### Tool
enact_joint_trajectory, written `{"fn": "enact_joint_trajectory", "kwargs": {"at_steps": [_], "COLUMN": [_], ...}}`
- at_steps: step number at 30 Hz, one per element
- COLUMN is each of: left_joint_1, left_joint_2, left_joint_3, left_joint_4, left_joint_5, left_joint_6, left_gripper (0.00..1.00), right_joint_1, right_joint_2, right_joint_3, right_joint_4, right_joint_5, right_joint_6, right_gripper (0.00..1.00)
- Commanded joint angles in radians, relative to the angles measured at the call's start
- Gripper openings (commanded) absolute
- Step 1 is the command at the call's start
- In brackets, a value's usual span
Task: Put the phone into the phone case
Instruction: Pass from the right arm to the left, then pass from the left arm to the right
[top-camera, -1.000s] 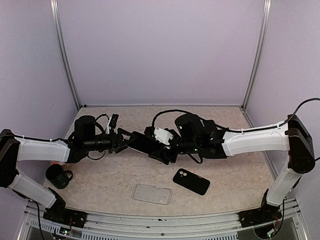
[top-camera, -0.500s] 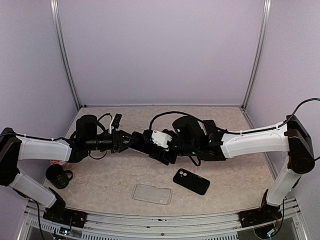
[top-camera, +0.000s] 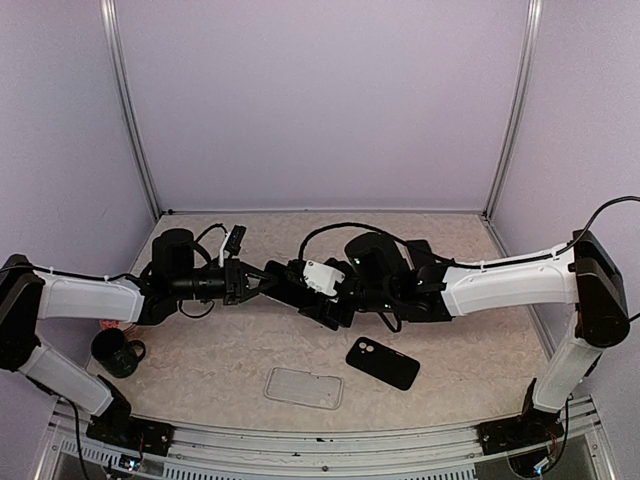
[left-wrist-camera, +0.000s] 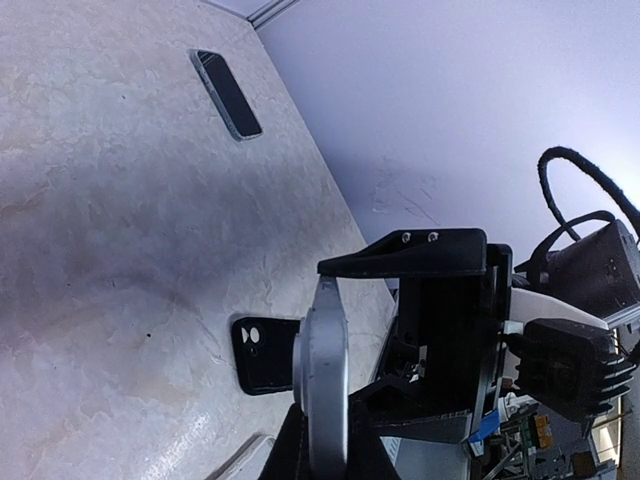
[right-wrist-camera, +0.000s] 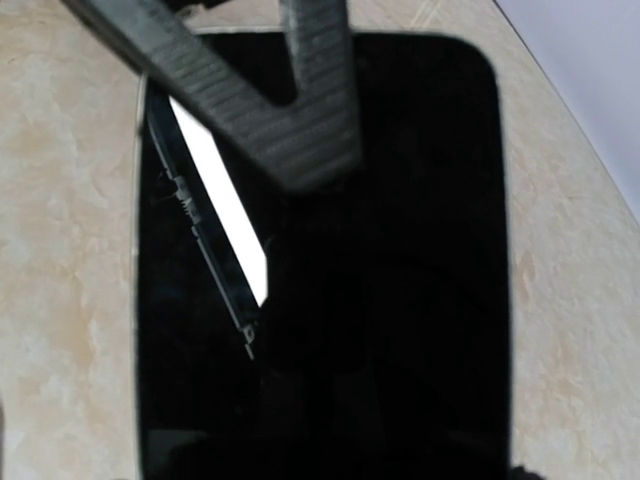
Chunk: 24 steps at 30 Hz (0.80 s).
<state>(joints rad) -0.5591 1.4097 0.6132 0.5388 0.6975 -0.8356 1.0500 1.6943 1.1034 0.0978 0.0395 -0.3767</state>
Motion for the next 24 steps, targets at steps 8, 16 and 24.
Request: {"fn": "enact_joint_trajectory", "kwargs": {"at_steps": [8, 16, 24], "left_joint_1": [-0.007, -0.007, -0.008], "left_joint_2": [-0.011, -0.03, -0.068], "left_joint_3": [0.014, 0.01, -0.012], "left_joint_4": [0.017, 0.023, 0.07], "left_joint_5": [-0.005, -0.018, -0.026], "left_joint_6": [-0.006, 0.004, 0.007], "left_gripper": [0.0, 0.0, 0.0], "right_joint_1": [0.009, -0.033, -0.157], "right_joint_2": [-0.094, -0.185, -0.271], "right_joint_3": [-0.019, -0.018, -0.1], "right_joint_4": [0.083, 0.065, 0.143], "right_joint_5": [0.015, -0.085, -0.335], "right_joint_6": [0.05, 0.214, 0.493], "right_gripper": [0.99, 0.99, 1.0]}}
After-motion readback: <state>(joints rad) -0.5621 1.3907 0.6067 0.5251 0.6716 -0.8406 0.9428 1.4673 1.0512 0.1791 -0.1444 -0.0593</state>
